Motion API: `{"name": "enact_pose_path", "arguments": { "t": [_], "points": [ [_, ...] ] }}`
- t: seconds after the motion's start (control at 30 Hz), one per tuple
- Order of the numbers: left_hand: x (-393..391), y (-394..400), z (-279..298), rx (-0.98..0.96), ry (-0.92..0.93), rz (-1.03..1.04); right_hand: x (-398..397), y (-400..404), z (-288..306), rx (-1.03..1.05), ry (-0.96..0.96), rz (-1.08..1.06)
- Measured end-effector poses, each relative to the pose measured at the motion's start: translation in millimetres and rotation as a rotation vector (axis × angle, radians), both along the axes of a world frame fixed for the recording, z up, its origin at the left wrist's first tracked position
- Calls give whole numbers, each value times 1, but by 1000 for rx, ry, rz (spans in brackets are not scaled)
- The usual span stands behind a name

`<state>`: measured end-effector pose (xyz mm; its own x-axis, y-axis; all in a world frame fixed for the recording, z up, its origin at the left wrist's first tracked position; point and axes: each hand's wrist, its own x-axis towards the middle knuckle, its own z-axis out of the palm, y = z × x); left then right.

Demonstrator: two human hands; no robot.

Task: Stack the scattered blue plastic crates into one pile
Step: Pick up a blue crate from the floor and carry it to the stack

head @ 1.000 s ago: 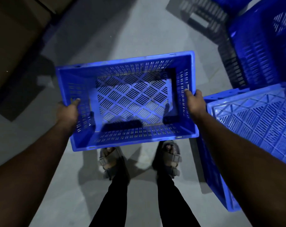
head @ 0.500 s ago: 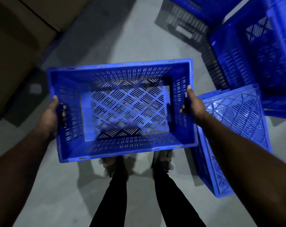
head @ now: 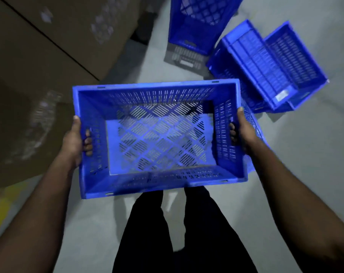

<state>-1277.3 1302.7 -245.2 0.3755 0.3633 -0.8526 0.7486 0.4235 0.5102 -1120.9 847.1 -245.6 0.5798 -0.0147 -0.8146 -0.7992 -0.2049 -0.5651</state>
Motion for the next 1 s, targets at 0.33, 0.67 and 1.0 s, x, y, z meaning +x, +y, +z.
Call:
{"name": "enact_pose_path", "arguments": {
  "t": [0.33,0.67,1.0],
  "points": [
    [2,-109,134,-97,-37,-322,-150,-154,121,183,37,-308],
    [33,-410,175,-72,-96,-761,-306,-414,167,79,-108,-677],
    [60,-707,216,-109,-203,-1000,-380,-653,227,-41,-222,-928]
  ]
}}
